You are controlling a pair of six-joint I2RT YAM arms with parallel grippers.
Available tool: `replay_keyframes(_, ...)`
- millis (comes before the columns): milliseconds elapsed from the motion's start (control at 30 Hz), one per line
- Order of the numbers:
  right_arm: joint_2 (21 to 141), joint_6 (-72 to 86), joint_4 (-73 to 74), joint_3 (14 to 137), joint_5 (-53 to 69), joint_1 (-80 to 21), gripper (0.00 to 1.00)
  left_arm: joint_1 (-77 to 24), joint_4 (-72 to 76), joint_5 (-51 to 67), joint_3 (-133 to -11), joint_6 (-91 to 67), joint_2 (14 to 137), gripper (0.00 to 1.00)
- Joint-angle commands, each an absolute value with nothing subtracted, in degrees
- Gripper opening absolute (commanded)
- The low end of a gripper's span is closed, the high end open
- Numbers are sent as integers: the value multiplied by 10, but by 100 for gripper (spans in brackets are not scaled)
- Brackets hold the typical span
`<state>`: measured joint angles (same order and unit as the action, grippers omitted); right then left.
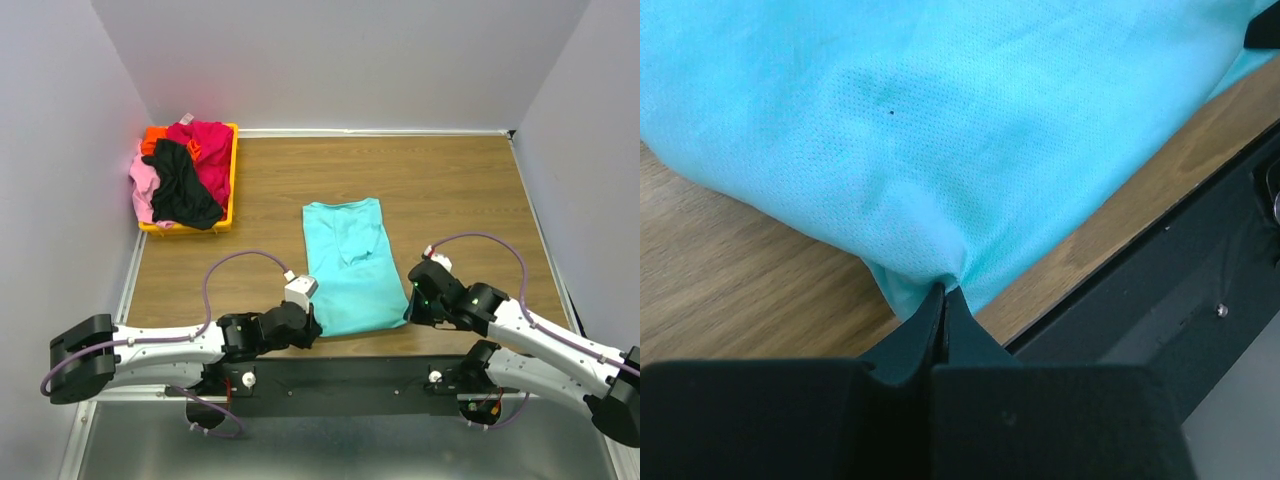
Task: Fold and stack the t-shirts
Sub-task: Fold the tshirt
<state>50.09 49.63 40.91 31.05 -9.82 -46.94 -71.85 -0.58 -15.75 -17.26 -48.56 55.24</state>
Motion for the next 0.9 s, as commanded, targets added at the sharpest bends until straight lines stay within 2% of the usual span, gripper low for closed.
replay_keyframes(0,504,508,438,313,-100,-477,1,-722,-32,-160,-191,-497,554,21)
replay_keyframes(33,505,508,439,312,-100,-479,1,-722,-38,-165,-192,-499,551,26)
replay_keyframes(100,505,509,438,315,-107,-482,1,-722,-55,-186,-194,-520,537,56)
replay_keyframes(133,505,510,438,315,-107,-482,1,-722,-55,-193,-194,-520,532,56)
replay_keyframes(167,504,510,433,314,-108,-483,1,-722,-61,-199,-192,-532,518,69)
replay_keyframes(200,503,510,430,313,-106,-483,1,-722,-64,-206,-191,-538,518,75)
replay_keyframes(267,502,511,418,310,-105,-483,4,-722,-79,-237,-192,-554,501,83)
replay_keyframes(400,505,508,391,302,-100,-483,4,-721,-92,-300,-193,-585,473,84)
replay_keyframes(567,511,504,378,299,-97,-483,4,-721,-55,-284,-183,-584,463,84)
replay_keyframes(667,508,503,373,298,-99,-483,4,-715,-53,-322,-177,-603,476,83)
replay_keyframes(767,508,502,369,297,-98,-483,4,-694,-47,-351,-182,-607,494,82)
replay_keyframes(867,503,501,364,292,-93,-484,4,-639,-3,-331,-178,-575,520,80)
